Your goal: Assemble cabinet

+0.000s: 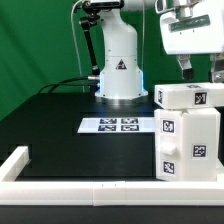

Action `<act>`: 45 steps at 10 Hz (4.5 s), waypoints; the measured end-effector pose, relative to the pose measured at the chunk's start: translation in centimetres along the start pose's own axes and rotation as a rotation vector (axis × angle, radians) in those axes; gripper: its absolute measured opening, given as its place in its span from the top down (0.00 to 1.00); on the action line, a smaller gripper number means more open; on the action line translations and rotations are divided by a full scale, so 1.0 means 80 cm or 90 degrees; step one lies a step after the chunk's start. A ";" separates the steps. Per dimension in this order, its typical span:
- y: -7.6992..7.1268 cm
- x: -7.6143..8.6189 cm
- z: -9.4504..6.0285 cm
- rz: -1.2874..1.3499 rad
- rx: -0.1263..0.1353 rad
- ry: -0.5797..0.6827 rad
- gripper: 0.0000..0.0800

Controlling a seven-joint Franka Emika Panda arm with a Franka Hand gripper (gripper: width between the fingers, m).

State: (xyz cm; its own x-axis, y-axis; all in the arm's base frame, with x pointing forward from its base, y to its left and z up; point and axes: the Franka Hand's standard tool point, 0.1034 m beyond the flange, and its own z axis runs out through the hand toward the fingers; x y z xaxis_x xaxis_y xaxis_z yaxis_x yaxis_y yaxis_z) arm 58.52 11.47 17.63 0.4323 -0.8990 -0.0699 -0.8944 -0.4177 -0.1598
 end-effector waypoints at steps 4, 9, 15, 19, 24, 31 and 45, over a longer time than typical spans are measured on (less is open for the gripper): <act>-0.006 -0.016 0.005 -0.405 0.014 0.013 0.00; -0.006 -0.010 0.004 -0.630 0.011 0.018 0.00; -0.004 0.018 -0.008 -1.091 0.000 0.022 0.00; 0.000 0.026 -0.012 -1.203 -0.017 0.024 0.00; -0.002 0.044 -0.016 -1.593 -0.074 -0.011 0.00; 0.007 0.021 0.011 -1.772 -0.125 -0.062 0.00; 0.015 0.014 0.029 -1.447 -0.114 -0.020 0.30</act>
Offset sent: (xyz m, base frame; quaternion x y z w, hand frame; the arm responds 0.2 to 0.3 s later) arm -0.0213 0.0253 -0.0122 -0.0043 -0.0353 -0.3531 0.9349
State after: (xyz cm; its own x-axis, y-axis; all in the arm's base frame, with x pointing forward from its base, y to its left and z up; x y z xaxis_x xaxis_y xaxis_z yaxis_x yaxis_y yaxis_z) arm 58.23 10.26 15.04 0.4141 0.9098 0.0279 0.9057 -0.4149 0.0868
